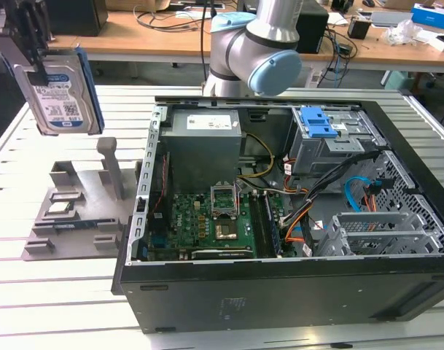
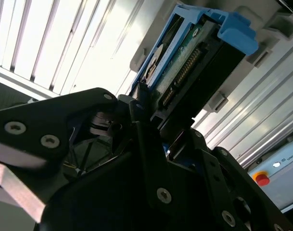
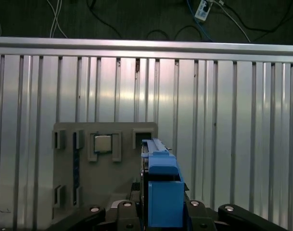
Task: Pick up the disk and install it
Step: 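Pick up the disk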
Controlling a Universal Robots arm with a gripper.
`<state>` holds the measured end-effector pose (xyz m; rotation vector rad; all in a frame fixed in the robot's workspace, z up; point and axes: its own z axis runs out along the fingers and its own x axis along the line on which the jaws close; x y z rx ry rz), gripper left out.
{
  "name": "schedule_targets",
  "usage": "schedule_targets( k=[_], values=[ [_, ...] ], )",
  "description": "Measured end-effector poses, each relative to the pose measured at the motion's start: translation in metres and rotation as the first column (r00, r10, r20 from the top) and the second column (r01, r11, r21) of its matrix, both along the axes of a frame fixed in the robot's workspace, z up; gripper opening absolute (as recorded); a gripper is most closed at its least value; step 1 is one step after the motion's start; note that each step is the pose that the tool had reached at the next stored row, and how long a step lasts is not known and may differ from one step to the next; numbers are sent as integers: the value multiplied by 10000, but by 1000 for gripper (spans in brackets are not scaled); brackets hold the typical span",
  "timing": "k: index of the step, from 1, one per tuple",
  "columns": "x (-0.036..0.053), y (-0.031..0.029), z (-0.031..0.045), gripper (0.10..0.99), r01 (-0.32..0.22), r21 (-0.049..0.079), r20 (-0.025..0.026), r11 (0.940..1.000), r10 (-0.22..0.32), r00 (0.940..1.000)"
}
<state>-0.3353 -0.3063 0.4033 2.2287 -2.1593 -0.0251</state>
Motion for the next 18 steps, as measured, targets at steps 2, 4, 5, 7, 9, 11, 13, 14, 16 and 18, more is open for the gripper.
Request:
schedule_targets(
  k=[2, 4, 5, 7, 9, 11, 13, 14, 16, 18],
  values=[
    [0, 3, 30, 369, 0, 0, 0, 10000, 0, 10000],
    [1, 7, 60, 369, 0, 0, 0, 10000, 0, 10000],
    [1, 8, 76, 369, 0, 0, 0, 10000, 0, 10000],
    [2, 14, 125, 369, 0, 0, -1, 10000, 0, 10000],
    [4, 20, 180, 369, 0, 0, -2, 10000, 0, 10000],
    [5, 24, 211, 369, 0, 0, -1, 10000, 0, 10000],
    [5, 28, 246, 369, 0, 0, -2, 10000, 0, 10000],
    [6, 29, 260, 369, 0, 1, -1, 10000, 0, 10000],
    [6, 32, 287, 369, 0, 0, -2, 10000, 0, 10000],
    [7, 35, 321, 369, 0, 0, -2, 10000, 0, 10000]
  ],
)
